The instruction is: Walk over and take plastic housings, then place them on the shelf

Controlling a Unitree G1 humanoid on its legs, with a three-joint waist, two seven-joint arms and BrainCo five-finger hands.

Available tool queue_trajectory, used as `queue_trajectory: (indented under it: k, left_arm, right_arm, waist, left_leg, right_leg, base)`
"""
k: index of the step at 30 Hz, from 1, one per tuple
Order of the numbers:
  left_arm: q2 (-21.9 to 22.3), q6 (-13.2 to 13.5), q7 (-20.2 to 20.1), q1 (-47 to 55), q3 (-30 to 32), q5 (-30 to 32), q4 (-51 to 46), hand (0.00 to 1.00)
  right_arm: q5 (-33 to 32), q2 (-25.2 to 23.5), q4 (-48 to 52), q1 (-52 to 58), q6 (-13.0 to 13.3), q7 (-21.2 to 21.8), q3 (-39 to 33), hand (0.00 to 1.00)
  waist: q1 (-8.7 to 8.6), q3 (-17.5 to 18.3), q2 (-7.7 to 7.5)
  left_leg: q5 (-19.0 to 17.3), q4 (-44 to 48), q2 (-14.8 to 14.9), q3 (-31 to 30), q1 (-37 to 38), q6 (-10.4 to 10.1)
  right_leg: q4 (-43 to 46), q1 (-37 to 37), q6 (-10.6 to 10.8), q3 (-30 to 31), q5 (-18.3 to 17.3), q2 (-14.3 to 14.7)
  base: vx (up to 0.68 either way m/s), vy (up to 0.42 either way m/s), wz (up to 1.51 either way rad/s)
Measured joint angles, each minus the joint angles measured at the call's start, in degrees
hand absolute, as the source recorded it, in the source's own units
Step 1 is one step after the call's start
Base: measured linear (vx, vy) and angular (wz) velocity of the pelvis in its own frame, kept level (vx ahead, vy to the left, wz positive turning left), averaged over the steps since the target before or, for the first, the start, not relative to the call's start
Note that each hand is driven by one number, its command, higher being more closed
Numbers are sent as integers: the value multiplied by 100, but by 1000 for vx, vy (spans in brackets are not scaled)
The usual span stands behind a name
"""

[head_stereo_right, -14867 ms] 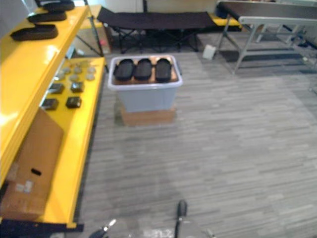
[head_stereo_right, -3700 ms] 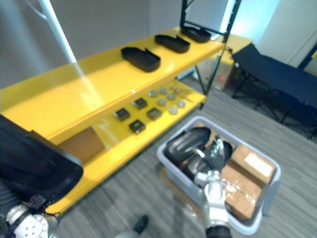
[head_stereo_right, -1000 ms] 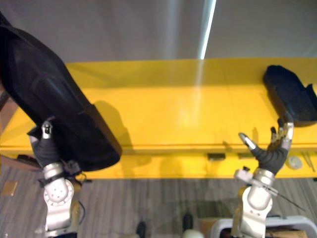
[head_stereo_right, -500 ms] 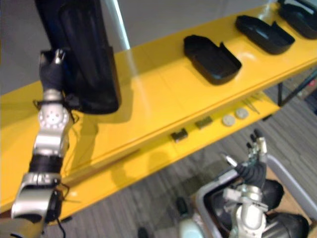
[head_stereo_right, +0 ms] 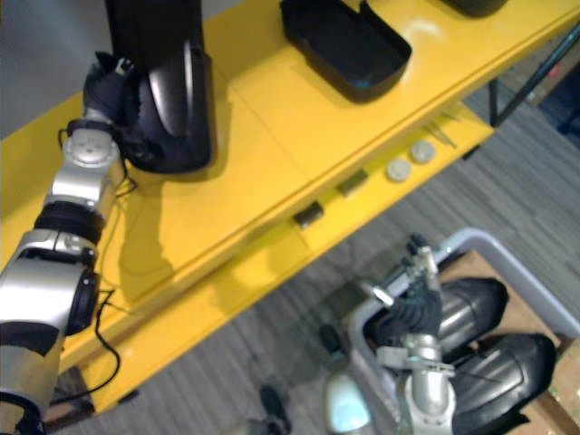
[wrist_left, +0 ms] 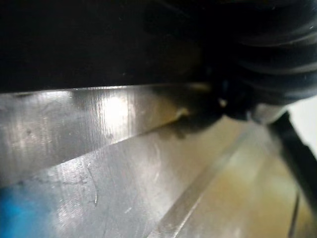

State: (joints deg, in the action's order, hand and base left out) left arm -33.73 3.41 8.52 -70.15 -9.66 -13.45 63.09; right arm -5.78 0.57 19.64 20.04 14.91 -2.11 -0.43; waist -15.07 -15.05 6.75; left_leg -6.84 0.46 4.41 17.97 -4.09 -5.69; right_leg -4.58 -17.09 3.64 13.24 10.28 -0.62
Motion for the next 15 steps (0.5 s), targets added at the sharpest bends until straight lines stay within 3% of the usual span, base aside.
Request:
queue_trajectory:
  k: [9,15]
  left_arm:
    - [113,-261,-25,-339,263,328,493,100]
    - [178,-263,-27,-766,153,395,580,100]
  right_arm:
    - [-28,308,736,-57,-9,234,691,0]
    - [-385,543,982,-598,7,531,1335,0]
  waist:
    - [-26,-16,-18]
    - [9,-194,-195]
  left_leg:
    - [7,5,-29,7,-81,10]
    - [90,2,-79,-332,-256,81]
  right_leg:
    - [0,-79,12,49,12,-31]
    - [-5,-94,26,-247,22,-140]
  base:
    - [27,-1,-3]
    - [-20,-13,30]
